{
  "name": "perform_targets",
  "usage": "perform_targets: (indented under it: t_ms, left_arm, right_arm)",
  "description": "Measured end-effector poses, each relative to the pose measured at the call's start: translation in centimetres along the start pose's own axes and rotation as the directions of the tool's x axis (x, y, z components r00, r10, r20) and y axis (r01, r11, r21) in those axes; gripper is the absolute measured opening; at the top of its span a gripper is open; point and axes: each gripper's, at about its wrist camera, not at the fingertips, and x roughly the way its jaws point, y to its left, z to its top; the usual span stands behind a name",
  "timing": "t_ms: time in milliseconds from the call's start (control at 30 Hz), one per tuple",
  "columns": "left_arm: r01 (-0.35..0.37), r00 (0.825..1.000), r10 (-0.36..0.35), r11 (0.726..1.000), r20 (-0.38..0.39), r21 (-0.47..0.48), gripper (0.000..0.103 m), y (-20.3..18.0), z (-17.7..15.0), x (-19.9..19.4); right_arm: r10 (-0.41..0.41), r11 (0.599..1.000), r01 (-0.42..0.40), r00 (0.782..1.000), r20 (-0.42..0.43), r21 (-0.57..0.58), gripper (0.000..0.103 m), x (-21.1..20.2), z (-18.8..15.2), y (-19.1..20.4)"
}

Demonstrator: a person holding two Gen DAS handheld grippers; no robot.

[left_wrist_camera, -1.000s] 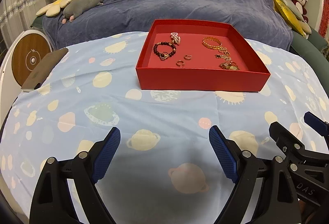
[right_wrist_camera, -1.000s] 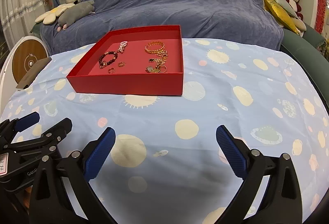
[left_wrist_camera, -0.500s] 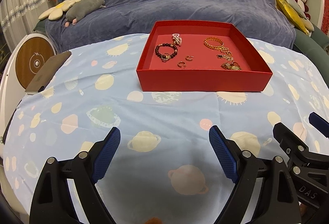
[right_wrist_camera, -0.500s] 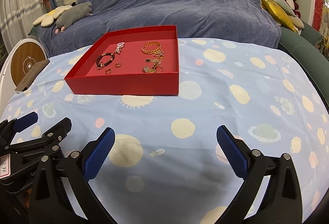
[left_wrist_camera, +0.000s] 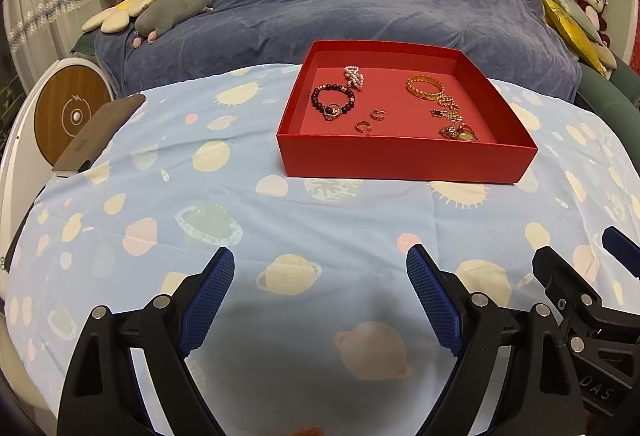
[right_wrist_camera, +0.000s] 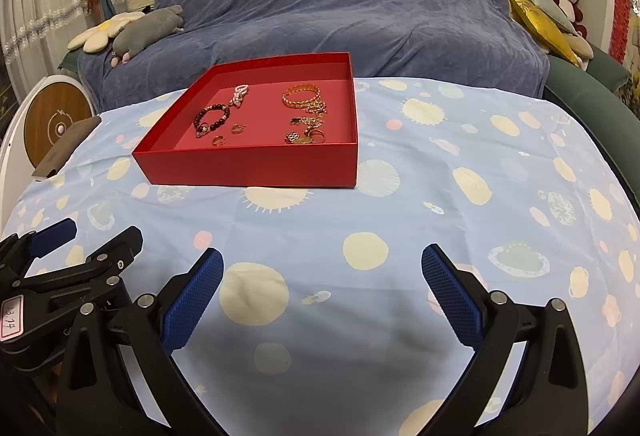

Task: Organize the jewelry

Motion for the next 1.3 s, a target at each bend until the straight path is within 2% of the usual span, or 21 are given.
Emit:
perform_targets:
  t_ms: [267, 500, 1300]
  left_arm:
    - [-0.007, 1.0, 0.007, 1.0, -0.003, 0.005, 0.085, -0.03, -0.07, 0.12]
    - [-0.031, 0.999, 0.031, 0.999, 0.034, 0.015, 0.085, -0.11, -0.29, -0.26]
    - [-0.041, 0.998, 0.041, 0.999, 0.038, 0.009, 0.085, -0.1, -0.28, -0.42]
  right_arm:
    - [-0.008, 1.0, 0.008, 1.0, 0.011, -0.018, 0.097, -0.13, -0.08, 0.25]
    - [-0.001, 1.0, 0.001, 1.0, 0.008, -0.011, 0.097, -0.13, -0.13, 0.18]
    - [-0.003, 1.0, 0.003, 1.0, 0.008, -0.013, 0.097, -0.12, -0.36, 0.17]
